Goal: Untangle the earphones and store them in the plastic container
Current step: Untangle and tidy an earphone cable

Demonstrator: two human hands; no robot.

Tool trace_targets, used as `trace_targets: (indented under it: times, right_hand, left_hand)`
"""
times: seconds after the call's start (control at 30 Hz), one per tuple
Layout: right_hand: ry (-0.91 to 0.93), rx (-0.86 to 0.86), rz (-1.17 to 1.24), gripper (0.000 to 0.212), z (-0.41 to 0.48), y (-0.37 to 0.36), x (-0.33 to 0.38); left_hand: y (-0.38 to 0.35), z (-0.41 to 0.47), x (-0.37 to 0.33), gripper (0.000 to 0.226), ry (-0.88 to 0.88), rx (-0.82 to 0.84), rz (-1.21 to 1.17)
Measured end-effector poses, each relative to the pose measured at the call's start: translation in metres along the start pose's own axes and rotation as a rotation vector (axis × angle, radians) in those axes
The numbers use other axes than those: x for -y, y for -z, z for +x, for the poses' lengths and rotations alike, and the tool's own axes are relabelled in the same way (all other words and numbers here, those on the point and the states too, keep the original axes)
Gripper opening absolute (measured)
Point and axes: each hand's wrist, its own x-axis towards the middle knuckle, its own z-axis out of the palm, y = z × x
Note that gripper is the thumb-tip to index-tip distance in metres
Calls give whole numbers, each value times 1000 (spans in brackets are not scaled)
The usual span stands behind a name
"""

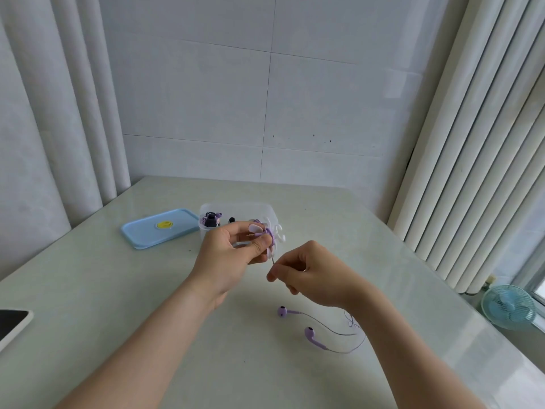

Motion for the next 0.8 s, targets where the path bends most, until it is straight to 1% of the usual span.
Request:
trace_targets:
  times: [0.1, 0.17, 0.27, 0.43, 0.5, 0.57, 0.63, 0.7, 0.8]
  right_hand:
    - [46, 43, 44, 22, -4, 1, 6]
    - [74, 76, 72, 21, -6, 1, 11]
    - [95, 62, 95, 22, -8, 2, 13]
    - [73, 73, 128, 22, -10, 2, 15]
    - [69, 10, 149, 23, -9, 2, 16]
    - [69, -95, 161, 26, -7, 2, 14]
    - [83, -191, 150, 28, -4, 1, 11]
    - [101, -284, 74, 30, -1, 0, 6]
    - [124, -380, -63, 28, 2, 0, 1]
  left_hand:
    - [3, 2, 1, 16, -42, -70, 112]
    - [5, 3, 2, 15, -67, -79, 189]
    - [5, 1, 1, 13, -84, -76, 223]
    - [1, -1, -1, 13, -114, -117, 268]
    - [3, 0, -1, 13, -120, -95, 294]
    - [4, 0, -1, 11, -127, -54, 310]
    - [4, -1, -2, 11, -121, 32, 314]
    - [2, -2, -2, 11, -99, 133, 311]
    - [0, -3, 1, 9, -66, 202, 304]
